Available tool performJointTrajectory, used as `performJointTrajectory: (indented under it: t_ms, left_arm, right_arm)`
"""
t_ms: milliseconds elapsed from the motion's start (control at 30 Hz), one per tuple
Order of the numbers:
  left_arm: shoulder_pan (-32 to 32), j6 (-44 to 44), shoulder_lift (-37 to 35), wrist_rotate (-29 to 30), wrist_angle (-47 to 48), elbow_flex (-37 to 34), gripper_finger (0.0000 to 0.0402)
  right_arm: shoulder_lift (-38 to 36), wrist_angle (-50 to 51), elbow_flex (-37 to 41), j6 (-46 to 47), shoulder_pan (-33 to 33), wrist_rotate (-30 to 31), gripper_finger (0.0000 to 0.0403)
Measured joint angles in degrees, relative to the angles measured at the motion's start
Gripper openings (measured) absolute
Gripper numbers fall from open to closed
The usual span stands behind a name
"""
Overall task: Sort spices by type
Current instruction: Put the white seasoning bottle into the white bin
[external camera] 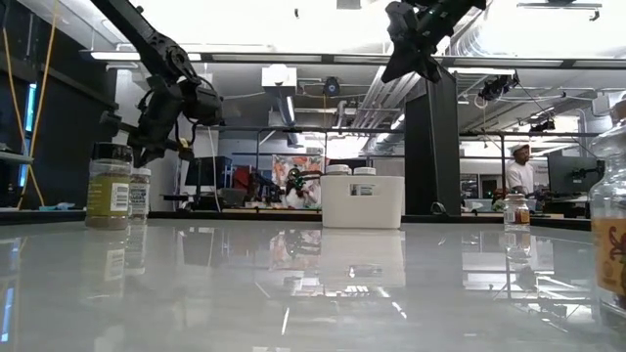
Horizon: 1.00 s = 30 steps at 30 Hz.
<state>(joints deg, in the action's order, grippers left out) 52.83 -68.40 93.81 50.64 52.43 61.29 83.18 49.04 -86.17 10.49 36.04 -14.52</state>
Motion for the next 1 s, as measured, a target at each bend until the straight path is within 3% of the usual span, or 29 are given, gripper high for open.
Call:
performJointTrajectory:
  t_ms: [433, 1000]
  left_arm:
    - [-4.80, -3.37, -0.14, -0.60, -0.70, -1.19, 0.0000]
    - [-23.94, -3.87, -0.10, -4.61, -8.81, -1.19, 0.0000]
  right_arm:
    - [0.00, 0.02, 0.00, -0.01, -2.17, 0.11, 0.0000]
    - [0.00, -0.03, 0.00, -1.76, -2.15, 0.25, 0.0000]
